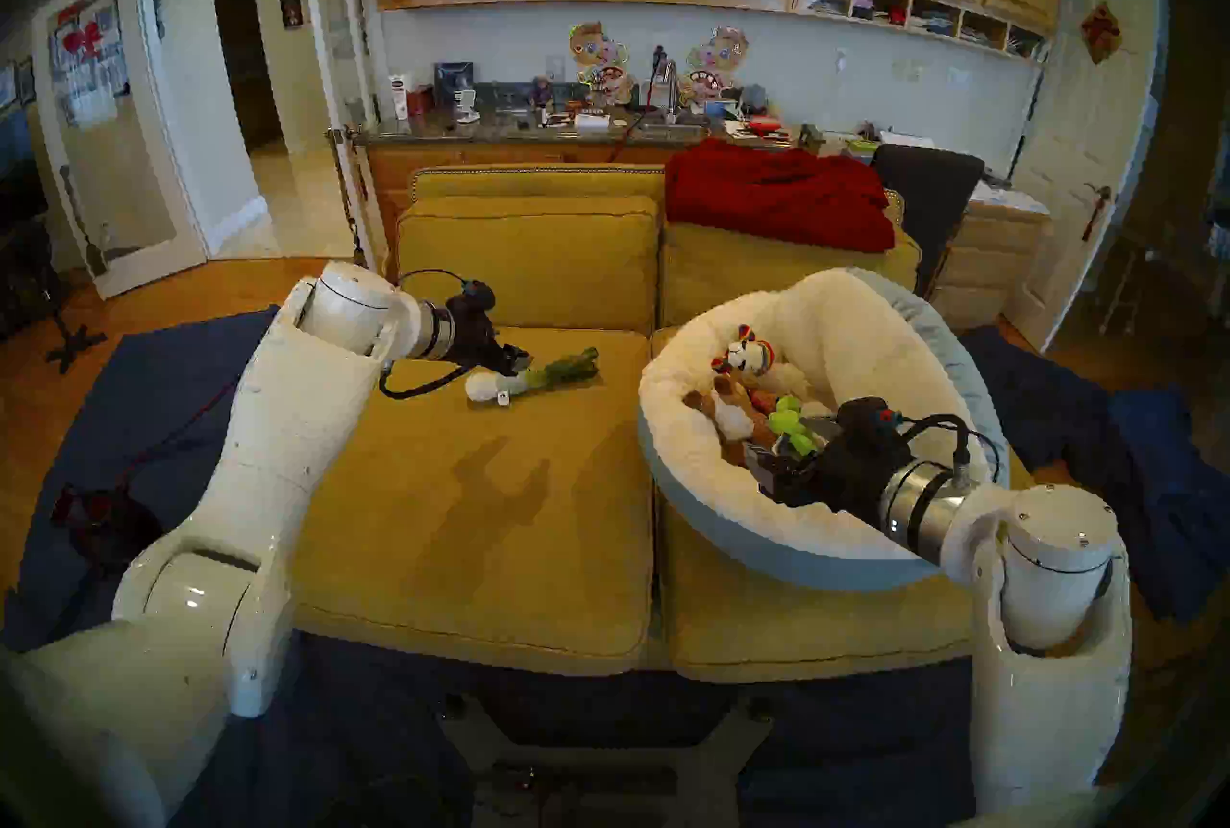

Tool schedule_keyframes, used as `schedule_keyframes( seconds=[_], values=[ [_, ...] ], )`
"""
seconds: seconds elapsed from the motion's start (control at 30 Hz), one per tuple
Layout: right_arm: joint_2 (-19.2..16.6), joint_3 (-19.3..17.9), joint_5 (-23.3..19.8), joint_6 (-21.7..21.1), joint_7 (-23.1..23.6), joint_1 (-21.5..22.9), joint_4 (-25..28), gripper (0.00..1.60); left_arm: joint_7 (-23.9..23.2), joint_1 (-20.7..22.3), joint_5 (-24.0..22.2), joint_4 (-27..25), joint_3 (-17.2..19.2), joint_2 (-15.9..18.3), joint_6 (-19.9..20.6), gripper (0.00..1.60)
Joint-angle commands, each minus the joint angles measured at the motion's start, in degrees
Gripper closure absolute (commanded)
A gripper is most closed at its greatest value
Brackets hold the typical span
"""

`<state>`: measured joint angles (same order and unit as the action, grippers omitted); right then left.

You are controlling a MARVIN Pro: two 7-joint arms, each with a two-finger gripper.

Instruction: Put toys into dog bed

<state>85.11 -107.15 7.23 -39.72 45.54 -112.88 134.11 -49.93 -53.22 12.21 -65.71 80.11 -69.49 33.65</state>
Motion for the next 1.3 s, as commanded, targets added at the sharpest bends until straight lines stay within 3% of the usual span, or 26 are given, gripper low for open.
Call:
schedule_keyframes(
  seconds=[0.0, 1.27],
  values=[
    [-0.1, 0.11, -0.1, 0.29, 0.0, 0.75, 1.57, 0.0, 1.47, 6.35, 0.54, 4.64, 1.17, -1.63, -3.56, 0.0],
    [-0.11, 0.09, -0.18, 0.34, 0.05, 0.81, 1.06, 0.0, 7.79, 18.5, 3.86, 35.16, 3.7, -4.36, -10.22, 0.0]
  ],
)
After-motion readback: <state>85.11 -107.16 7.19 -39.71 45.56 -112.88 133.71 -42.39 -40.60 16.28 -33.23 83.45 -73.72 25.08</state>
